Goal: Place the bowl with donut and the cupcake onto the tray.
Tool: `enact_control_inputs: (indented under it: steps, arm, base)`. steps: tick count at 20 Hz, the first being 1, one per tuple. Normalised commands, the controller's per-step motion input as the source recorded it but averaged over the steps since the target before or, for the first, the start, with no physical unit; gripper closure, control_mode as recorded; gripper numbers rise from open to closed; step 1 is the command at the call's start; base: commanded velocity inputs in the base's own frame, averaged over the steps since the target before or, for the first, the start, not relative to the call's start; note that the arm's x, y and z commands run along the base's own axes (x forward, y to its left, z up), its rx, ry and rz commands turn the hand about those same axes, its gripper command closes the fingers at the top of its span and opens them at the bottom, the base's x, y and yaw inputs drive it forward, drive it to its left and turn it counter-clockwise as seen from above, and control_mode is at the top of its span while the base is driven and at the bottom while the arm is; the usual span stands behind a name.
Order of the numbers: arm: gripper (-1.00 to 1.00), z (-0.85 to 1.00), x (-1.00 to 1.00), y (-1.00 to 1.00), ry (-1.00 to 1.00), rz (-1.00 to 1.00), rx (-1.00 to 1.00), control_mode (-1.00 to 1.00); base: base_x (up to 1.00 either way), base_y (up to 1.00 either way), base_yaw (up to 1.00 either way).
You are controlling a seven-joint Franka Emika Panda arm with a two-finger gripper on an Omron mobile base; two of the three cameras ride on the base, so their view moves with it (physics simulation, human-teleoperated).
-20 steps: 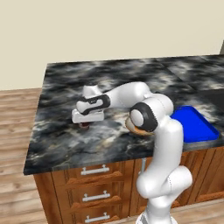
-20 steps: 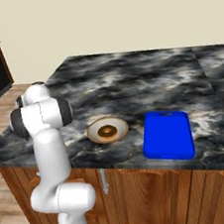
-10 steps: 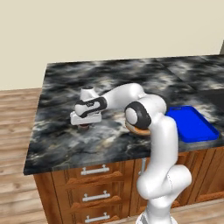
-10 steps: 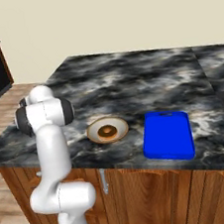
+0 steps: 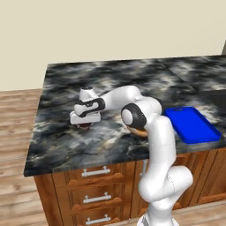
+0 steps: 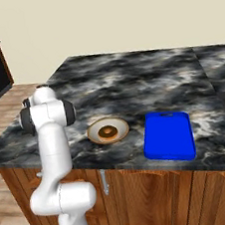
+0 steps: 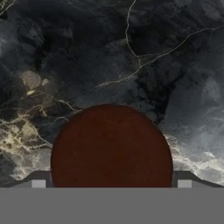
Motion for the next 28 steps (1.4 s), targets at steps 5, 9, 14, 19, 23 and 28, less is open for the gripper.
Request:
enact_control_inputs:
  steps: [5,9,14,19,23,28]
  arm:
    - [-1.00,-0.24,0.23,0.23,0.00,0.00,0.00,-1.00]
    - [1.00,-0.35,0.11,0.21,0.00,0.02,0.00,-1.00]
    - [1.00,0.17,-0.27,-0.04,-0.07,0.00,-0.07,-1.00]
    - [1.00,0.47,-0.50,-0.38,-0.16,0.00,-0.04,-1.00]
    - [1.00,0.17,-0.43,-0.71,-0.15,0.00,0.00,-1.00]
    - [1.00,0.30,-0.51,-0.78,-0.19,0.00,0.00,-1.00]
  base:
    - [0.00,0.00,0.00]
    - [0.00,0.00,0.00]
    - [0.00,0.00,0.00]
    - [0.00,0.00,0.00]
    - [0.00,0.00,0.00]
    - [0.00,0.00,0.00]
